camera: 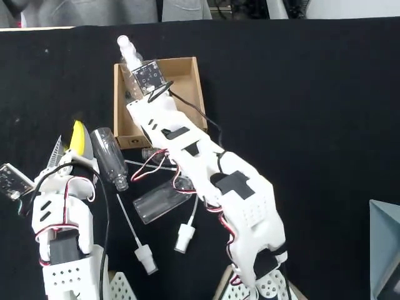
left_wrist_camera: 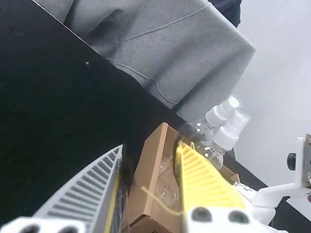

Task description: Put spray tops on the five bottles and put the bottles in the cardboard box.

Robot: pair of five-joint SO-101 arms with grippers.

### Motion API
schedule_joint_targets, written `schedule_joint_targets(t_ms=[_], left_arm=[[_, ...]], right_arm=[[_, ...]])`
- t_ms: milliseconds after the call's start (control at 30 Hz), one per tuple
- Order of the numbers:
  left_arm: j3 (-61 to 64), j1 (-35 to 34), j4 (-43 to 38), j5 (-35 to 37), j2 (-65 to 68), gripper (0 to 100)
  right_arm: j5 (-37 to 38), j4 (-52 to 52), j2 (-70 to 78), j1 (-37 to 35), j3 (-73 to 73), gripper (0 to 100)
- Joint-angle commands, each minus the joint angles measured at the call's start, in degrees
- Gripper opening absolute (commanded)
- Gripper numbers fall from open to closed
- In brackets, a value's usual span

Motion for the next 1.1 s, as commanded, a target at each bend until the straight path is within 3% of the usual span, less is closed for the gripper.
schedule_joint_targets(t_ms=[0,1067], left_arm=[[-3.38,-0.66,-1.05,0.7,-0.62,16],[-3.03,-0.66,-1.05,0.53,-0.62,16]], right_arm=[[-0.35,-0.62,-1.19,0.35,-0.48,27.5],[0.0,-0.53,-8.13,0.35,9.54,27.3]])
